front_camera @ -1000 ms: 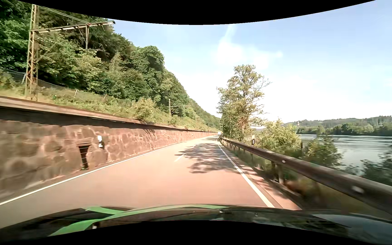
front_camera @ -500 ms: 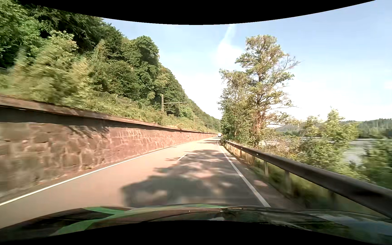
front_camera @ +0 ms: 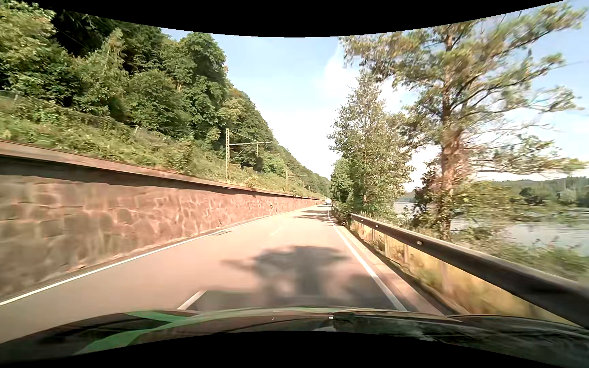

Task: Follow the waypoints while adhering to traffic rules and regulations

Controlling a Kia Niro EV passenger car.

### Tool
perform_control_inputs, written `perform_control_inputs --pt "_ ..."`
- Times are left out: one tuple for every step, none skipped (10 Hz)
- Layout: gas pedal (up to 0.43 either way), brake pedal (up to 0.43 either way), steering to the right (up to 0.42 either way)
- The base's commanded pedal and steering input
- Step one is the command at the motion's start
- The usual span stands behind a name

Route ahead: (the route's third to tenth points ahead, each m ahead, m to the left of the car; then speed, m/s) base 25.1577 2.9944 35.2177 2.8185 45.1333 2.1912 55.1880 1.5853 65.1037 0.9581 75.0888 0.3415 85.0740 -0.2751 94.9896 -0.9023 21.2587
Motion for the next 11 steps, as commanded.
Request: perform_control_inputs --pt "0.157 0.0 0.004" --pt "0.157 0.0 0.004" --pt "0.157 0.0 0.005" --pt "0.169 0.0 0.006" --pt "0.197 0.0 0.006" --pt "0.209 0.0 0.007" --pt "0.209 0.0 0.007" --pt "0.209 0.0 0.006" --pt "0.209 0.0 0.003" --pt "0.209 0.0 0.001" --pt "0.209 0.0 0.002"
